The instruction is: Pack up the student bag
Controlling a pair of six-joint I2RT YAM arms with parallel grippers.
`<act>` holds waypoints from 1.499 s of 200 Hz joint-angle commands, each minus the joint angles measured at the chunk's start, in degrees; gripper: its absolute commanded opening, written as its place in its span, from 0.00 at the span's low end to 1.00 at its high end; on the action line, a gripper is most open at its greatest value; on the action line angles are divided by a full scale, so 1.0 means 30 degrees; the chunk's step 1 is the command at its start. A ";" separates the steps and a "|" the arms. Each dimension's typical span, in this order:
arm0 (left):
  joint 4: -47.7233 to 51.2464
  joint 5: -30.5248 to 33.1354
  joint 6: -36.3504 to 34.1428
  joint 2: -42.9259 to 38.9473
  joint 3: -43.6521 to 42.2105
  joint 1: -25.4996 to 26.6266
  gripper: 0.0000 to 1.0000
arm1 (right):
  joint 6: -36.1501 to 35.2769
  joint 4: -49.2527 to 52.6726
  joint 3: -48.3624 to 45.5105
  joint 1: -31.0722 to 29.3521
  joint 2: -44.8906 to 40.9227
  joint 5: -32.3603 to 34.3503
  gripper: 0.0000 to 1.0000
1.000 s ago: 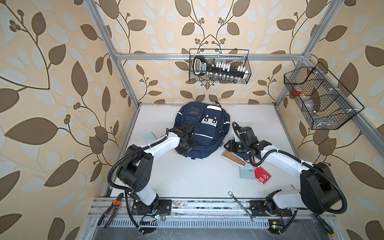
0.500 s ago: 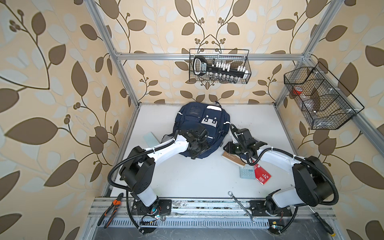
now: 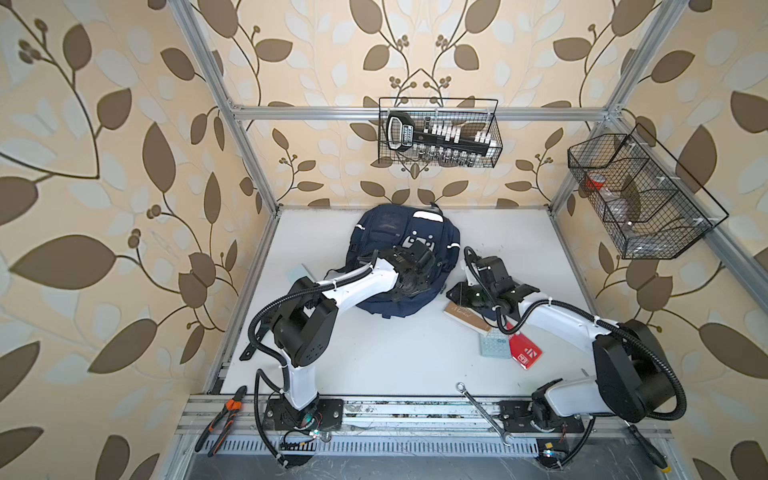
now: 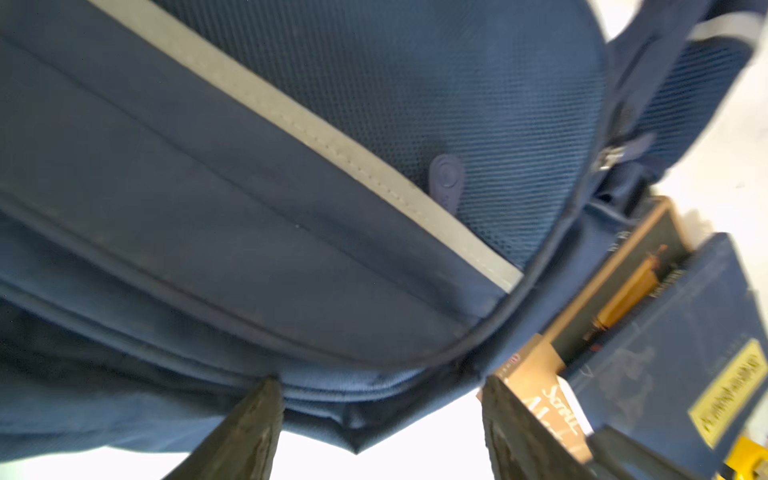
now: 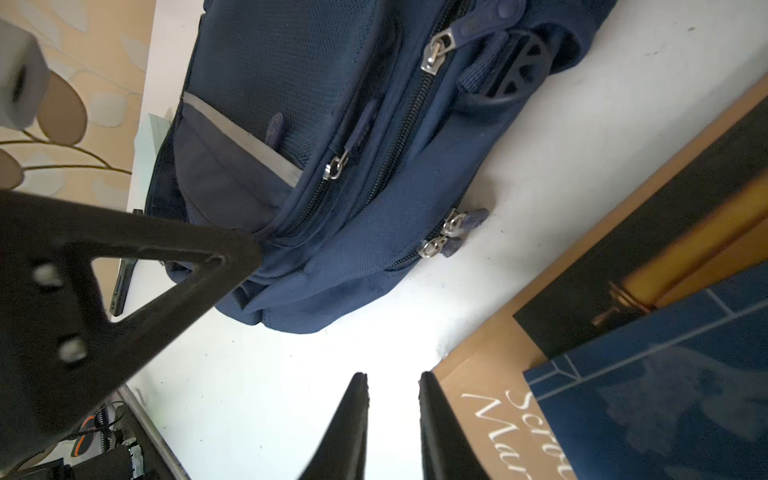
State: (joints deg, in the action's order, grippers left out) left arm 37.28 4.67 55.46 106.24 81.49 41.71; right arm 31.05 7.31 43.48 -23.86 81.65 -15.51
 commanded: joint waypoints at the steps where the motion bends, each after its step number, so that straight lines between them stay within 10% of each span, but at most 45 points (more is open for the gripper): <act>1: 0.1429 -0.0463 0.0759 -0.0824 0.0444 0.0158 0.76 | 0.0095 -0.0038 -0.0454 0.0098 -0.0391 -0.0251 0.25; 85: -0.0963 -0.2974 0.6645 -0.2795 -0.3520 0.0246 0.80 | 0.0371 -0.0222 -0.0300 0.0100 -0.0843 -0.0556 0.25; 250: -0.0230 -0.1553 0.8461 -0.0784 -0.1505 0.0037 0.62 | 0.0358 -0.0374 -0.1799 0.0079 -0.1906 -0.0763 0.26; 300: -0.0412 -0.1839 0.8214 0.0664 -0.0500 -0.0706 0.35 | 0.0469 -0.0326 -0.1792 0.0072 -0.2037 -0.0727 0.25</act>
State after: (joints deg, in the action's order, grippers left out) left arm 34.06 -0.67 79.77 106.52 77.30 40.95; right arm 32.14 6.20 38.92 -23.73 76.77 -17.19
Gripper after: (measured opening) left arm 0.442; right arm 0.253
